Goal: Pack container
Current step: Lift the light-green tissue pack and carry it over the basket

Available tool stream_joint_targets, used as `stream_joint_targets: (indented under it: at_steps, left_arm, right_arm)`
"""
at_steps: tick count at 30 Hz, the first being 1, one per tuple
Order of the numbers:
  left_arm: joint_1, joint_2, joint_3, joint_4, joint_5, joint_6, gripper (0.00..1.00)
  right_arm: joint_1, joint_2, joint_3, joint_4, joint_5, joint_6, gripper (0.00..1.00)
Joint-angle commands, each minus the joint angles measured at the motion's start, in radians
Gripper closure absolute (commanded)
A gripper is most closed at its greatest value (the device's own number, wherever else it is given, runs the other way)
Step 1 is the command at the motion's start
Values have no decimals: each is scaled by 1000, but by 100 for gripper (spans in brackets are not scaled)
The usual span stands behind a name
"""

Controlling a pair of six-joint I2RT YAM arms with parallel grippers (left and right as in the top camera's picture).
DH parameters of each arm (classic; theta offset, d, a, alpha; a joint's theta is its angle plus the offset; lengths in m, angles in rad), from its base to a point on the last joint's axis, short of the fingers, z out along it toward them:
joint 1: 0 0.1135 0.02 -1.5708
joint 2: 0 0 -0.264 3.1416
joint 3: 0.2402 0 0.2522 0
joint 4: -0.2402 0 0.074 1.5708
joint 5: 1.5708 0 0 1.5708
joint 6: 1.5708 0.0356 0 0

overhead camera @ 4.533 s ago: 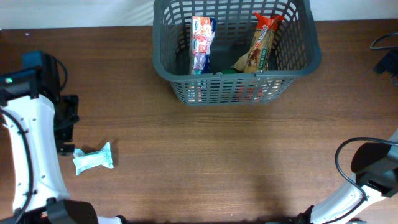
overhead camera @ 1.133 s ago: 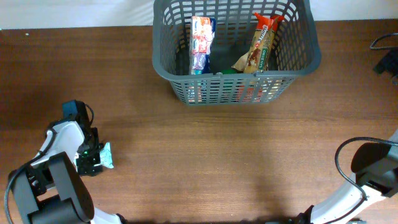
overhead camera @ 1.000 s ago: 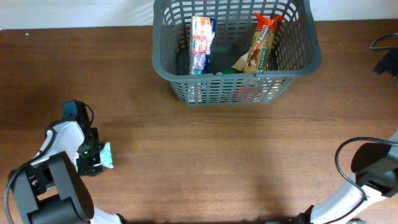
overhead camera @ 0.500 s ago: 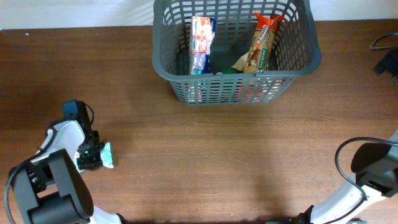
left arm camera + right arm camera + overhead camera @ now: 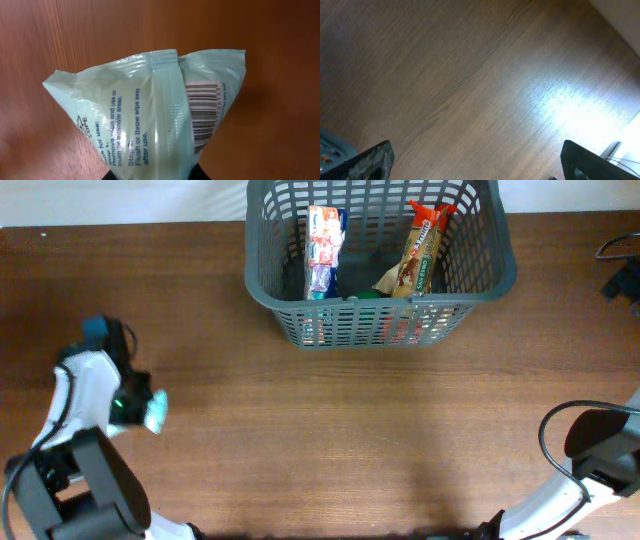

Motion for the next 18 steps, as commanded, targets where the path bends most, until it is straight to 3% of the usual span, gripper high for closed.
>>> stream_joint_targets:
  at_steps: [1, 5, 9, 12, 18]
  left_arm:
    - [2, -133, 234, -68, -163, 172, 98]
    - [-13, -222, 460, -89, -153, 271, 98]
    - [-108, -273, 690, -62, -150, 292, 99]
    - [-229, -275, 793, 39, -151, 364, 98]
    - [-511, -223, 805, 328, -146, 495, 98]
  right_arm:
    - [-6, -6, -3, 1, -2, 12, 1]
    - [-6, -6, -3, 1, -2, 12, 1]
    - [-6, -6, -3, 1, -2, 12, 1]
    - [-6, -6, -3, 1, -2, 12, 1]
    - [-6, -6, -3, 1, -2, 11, 1]
